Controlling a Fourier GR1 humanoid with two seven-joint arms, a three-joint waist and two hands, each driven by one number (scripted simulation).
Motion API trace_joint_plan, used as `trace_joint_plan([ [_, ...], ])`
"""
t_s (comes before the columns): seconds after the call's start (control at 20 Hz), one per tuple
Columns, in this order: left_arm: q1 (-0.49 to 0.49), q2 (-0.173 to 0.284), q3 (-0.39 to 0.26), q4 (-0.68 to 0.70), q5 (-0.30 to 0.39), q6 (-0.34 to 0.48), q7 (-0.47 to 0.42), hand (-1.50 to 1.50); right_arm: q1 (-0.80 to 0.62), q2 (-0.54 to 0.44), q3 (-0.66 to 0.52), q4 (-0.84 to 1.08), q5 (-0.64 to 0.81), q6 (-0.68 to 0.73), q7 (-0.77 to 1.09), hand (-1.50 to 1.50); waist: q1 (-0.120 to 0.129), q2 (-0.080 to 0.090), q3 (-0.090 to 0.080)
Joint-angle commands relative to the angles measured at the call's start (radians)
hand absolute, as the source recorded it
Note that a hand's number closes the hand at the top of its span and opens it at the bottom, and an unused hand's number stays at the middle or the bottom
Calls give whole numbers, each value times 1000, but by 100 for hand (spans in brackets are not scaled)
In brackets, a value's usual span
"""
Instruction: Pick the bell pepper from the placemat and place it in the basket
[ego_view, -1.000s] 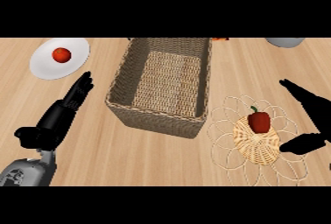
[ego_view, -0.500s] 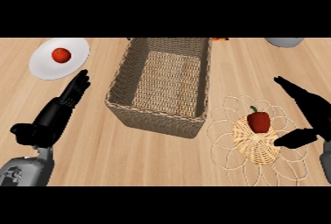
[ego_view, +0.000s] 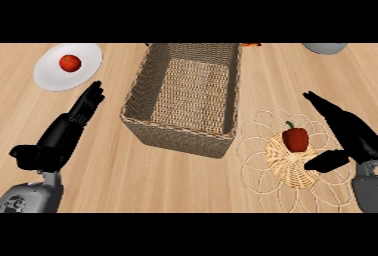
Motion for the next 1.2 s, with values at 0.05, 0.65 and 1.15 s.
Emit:
trace_joint_plan([
  [0.05,1,22,63,38,8,-56,-41,0,26,19,23,-35,67,10,32,-150,-1,0,0],
  [0.65,-4,-55,59,6,-62,-54,-13,0,-59,67,3,166,157,-30,-28,-150,-1,0,0],
  [1.15,-12,-114,32,2,-108,-25,5,0,-104,119,28,306,235,-74,0,-150,1,0,0],
])
